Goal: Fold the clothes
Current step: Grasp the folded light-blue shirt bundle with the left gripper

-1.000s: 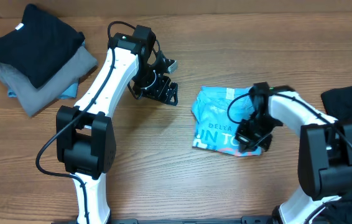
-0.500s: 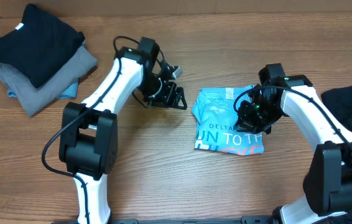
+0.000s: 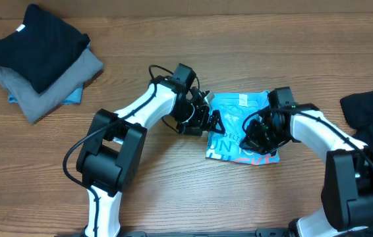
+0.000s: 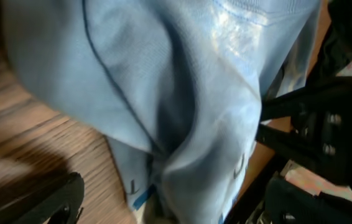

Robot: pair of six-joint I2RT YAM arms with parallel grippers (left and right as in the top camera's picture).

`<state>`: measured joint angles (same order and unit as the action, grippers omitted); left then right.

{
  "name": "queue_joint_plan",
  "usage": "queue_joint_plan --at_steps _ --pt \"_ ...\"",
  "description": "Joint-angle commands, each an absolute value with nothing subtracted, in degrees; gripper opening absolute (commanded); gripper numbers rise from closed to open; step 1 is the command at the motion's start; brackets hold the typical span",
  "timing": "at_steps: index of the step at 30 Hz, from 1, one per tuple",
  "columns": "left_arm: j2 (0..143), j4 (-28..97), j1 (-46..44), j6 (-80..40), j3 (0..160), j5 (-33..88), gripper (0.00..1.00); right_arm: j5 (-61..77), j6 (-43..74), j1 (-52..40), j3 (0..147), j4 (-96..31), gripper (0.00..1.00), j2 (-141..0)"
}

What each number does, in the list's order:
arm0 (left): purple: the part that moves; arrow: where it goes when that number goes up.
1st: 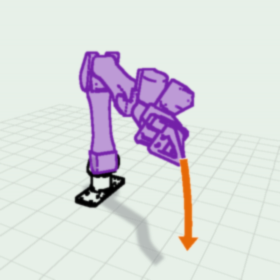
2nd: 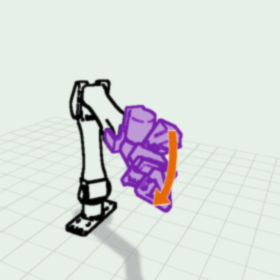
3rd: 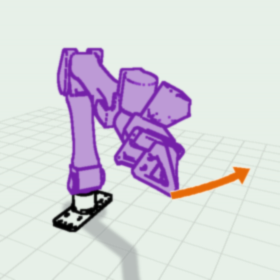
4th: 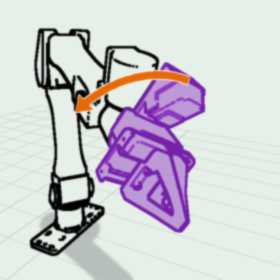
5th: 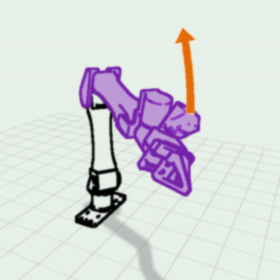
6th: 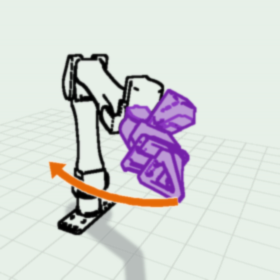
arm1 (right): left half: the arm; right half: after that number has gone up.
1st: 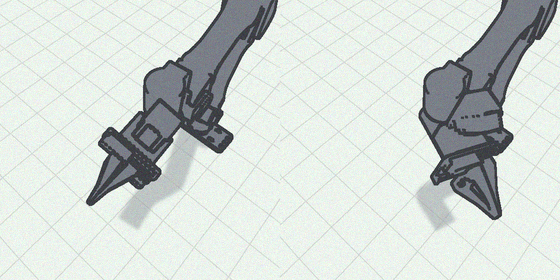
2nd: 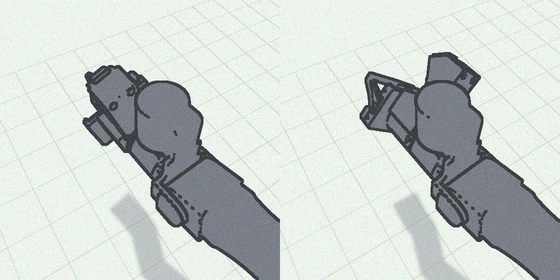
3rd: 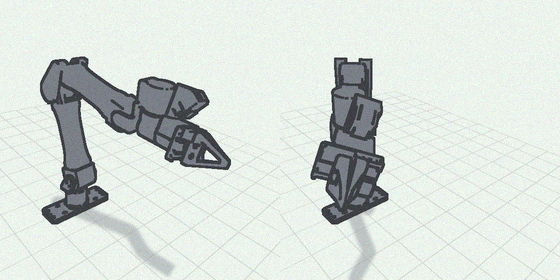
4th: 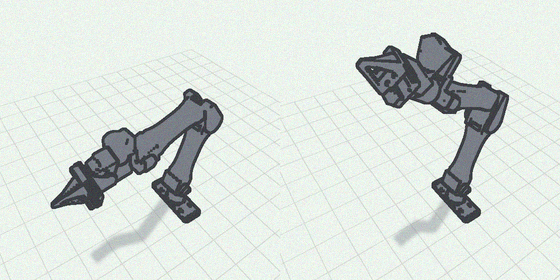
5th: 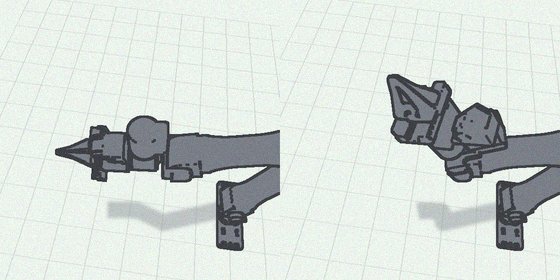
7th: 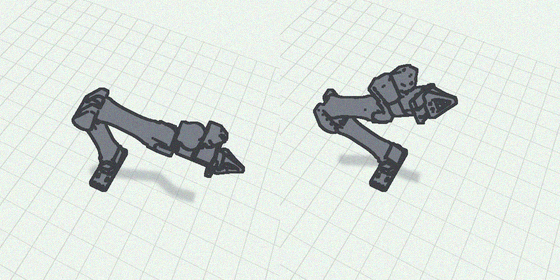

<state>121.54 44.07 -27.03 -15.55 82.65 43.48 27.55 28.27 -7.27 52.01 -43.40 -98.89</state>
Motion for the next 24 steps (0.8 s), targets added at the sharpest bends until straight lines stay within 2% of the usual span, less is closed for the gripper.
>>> queue_joint_plan --at_steps 1,8,16,20,21,24 --pt "120.66 41.67 -27.73 -21.12 80.62 43.03 0.96 25.82 31.81 -7.55 46.83 -40.86 0.09 -99.13" --pt "122.74 35.66 -27.92 -25.10 77.93 43.31 0.86 25.80 31.75 -7.55 46.39 -39.90 0.08 -99.13" --pt "130.21 31.57 -30.11 -26.00 77.95 48.03 0.81 25.82 31.75 -7.55 46.39 -39.68 0.07 -99.13" --pt "131.68 30.39 -30.59 -25.96 77.95 49.17 0.74 25.82 31.75 -7.55 46.39 -39.68 0.07 -99.13" --pt "131.72 30.00 -30.68 -25.91 77.97 49.17 0.71 25.82 31.75 -7.55 46.39 -39.70 0.07 -99.13" --pt "131.72 28.42 -30.87 -25.71 78.13 49.19 0.52 25.80 31.75 -7.55 46.39 -39.66 0.07 -99.13"
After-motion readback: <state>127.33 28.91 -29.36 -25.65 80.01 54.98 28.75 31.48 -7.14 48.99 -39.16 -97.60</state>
